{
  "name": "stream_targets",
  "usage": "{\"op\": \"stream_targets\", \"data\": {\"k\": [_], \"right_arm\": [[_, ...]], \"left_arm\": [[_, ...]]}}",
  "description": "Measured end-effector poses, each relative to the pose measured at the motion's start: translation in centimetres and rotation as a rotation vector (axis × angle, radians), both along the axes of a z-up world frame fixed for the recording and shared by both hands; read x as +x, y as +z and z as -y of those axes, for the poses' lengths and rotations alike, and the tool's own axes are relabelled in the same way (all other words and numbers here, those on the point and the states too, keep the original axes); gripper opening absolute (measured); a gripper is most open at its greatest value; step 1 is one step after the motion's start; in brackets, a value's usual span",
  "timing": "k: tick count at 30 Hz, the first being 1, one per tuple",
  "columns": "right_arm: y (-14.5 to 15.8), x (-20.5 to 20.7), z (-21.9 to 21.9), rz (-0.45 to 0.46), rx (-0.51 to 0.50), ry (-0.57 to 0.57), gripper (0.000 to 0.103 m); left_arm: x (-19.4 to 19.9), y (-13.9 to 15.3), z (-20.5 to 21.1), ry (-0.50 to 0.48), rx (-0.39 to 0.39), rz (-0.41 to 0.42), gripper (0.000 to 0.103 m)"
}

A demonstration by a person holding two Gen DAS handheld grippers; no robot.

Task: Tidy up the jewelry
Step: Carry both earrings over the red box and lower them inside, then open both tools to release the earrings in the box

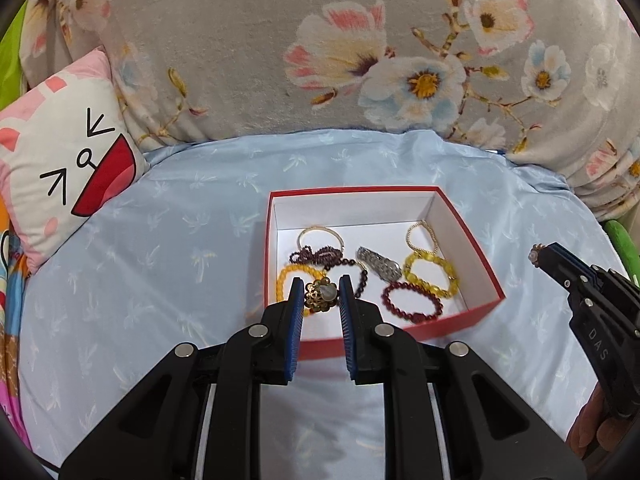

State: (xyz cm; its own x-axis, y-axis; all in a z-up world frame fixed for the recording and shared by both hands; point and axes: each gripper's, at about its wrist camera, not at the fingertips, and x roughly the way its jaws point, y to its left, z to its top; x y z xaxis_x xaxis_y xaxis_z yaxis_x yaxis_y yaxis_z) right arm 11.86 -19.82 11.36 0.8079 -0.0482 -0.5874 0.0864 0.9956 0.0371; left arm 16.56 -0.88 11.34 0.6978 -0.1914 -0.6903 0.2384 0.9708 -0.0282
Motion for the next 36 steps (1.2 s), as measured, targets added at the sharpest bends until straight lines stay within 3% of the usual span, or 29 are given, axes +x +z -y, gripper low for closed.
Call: {"op": "stream_targets", "data": {"k": [11, 25, 30, 32, 35, 36], "right_arm": [[-3.1, 5.5, -0.7, -0.083, 0.064, 0.024, 0.004], [-4.8, 7.5, -2.1, -0.118, 0.091, 0.069, 0.003], [-4.8, 6.9, -2.2, -0.112, 0.1, 0.072, 0.009], [-4.8, 6.7, -2.2, -0.113, 0.098, 0.072, 0.016], [-4.6, 6.0, -1.9, -0.101, 0.12, 0.066, 0.037], [-4.6, 5.8, -2.0, -0.096, 0.118, 0.063, 0.038]], "left_arm": [[4.9, -3.4, 1.2, 0.022, 0.024, -0.064, 0.017], [6.7, -5.2, 1.4, 0.029, 0.013, -0.089, 0.019], [6.5, -5.4, 1.2, 0.049, 0.019, -0.072, 0.045], [6.2, -5.5, 1.3, 0.044, 0.022, -0.063, 0.051], [5.7, -5.5, 1.4, 0.039, 0.03, -0.058, 0.052], [5.5, -5.6, 1.4, 0.04, 0.031, -0.059, 0.053]]}}
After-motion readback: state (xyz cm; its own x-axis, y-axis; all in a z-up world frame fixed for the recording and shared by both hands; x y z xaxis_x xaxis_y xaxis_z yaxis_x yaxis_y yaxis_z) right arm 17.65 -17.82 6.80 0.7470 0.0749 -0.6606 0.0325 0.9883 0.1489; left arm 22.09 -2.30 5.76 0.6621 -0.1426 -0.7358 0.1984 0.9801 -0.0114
